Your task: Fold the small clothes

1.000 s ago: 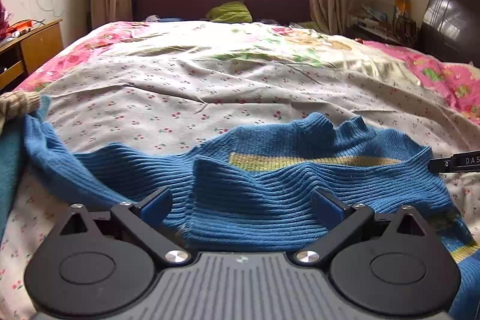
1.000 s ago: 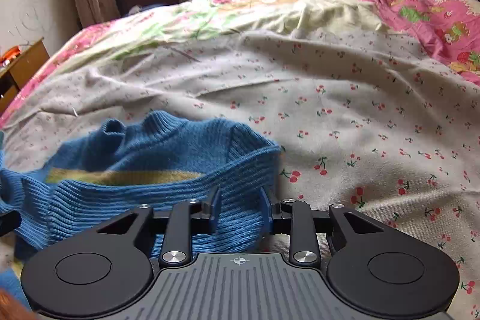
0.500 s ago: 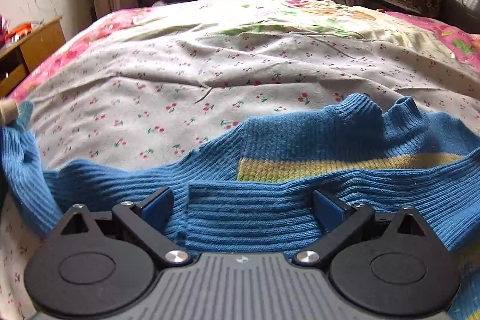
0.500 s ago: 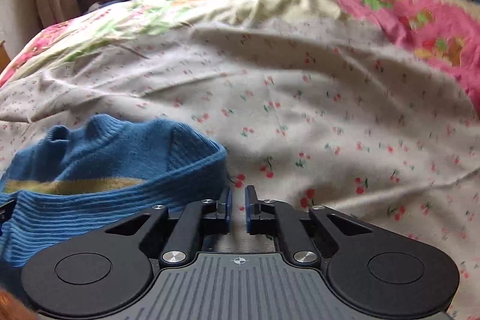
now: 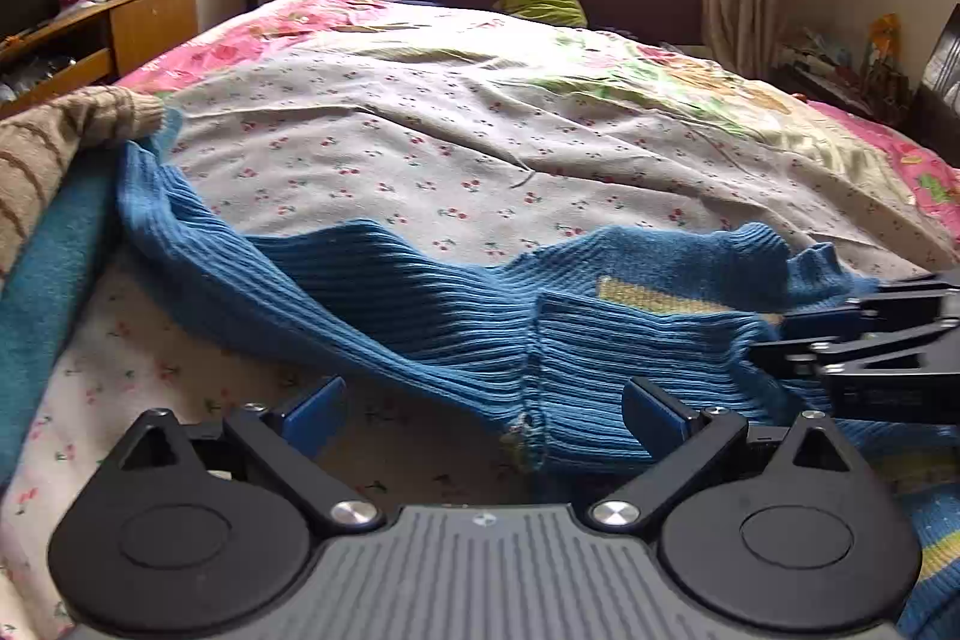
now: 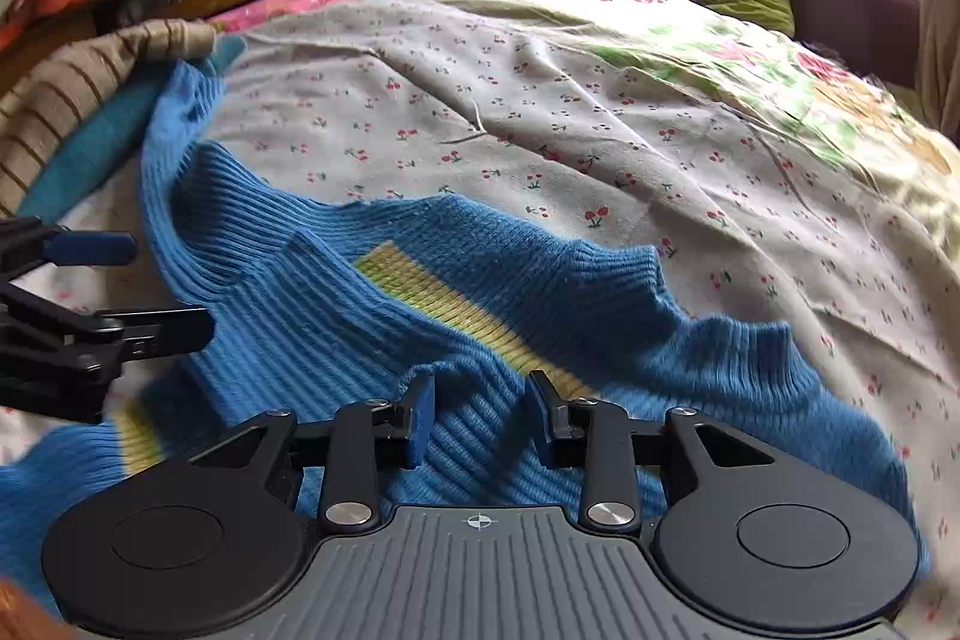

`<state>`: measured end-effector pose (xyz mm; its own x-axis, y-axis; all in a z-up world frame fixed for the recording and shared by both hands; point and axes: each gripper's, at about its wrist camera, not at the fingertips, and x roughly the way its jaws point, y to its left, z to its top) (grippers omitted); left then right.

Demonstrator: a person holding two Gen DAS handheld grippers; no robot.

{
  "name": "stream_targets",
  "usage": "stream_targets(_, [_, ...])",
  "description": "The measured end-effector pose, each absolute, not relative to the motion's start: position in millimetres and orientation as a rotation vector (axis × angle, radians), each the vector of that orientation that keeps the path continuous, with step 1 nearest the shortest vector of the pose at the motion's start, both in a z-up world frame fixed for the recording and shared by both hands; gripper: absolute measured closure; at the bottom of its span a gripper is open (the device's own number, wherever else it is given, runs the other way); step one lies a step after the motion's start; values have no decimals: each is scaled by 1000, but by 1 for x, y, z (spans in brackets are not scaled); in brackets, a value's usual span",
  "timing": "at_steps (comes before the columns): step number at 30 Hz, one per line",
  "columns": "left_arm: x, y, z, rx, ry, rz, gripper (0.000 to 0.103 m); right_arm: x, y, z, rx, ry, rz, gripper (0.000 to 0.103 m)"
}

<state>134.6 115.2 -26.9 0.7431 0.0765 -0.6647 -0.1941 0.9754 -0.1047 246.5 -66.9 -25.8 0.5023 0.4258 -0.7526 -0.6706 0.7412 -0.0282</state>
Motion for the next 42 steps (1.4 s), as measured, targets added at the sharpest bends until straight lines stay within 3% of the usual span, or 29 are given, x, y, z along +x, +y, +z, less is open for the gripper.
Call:
stream_targets(4, [142, 110, -35, -149, 725, 112, 0, 258, -78, -29, -268, 871, 702, 72])
stream_targets(9, [150, 109, -42, -163, 747, 86, 0, 260, -86, -25, -248, 921, 713, 84])
stream_targets(11, [149, 110, -43, -172, 745, 87, 0, 263, -87, -24, -260, 928, 689, 95])
stream_targets(14, [149, 110, -43, -173, 739, 91, 0, 264, -87, -24, -255, 934, 662, 99])
stream_targets(22, [152, 98, -44, -102, 713, 88, 0, 264, -100, -23, -234, 929, 588, 100])
stream_targets(25, [151, 99, -44, -105, 709, 96, 0, 263, -93, -25, -232, 928, 592, 92])
stream_targets(29, [147, 99, -40, -104, 679, 104, 0, 263, -99, -17, -179, 903, 574, 90])
stream_targets(35, [150, 93, -43, -69, 685, 98, 0, 247, -167, 7, -76, 825, 395, 91])
stream_targets(42, [151, 93, -45, -63, 699, 124, 0, 224, -239, -18, -30, 856, 155, 88])
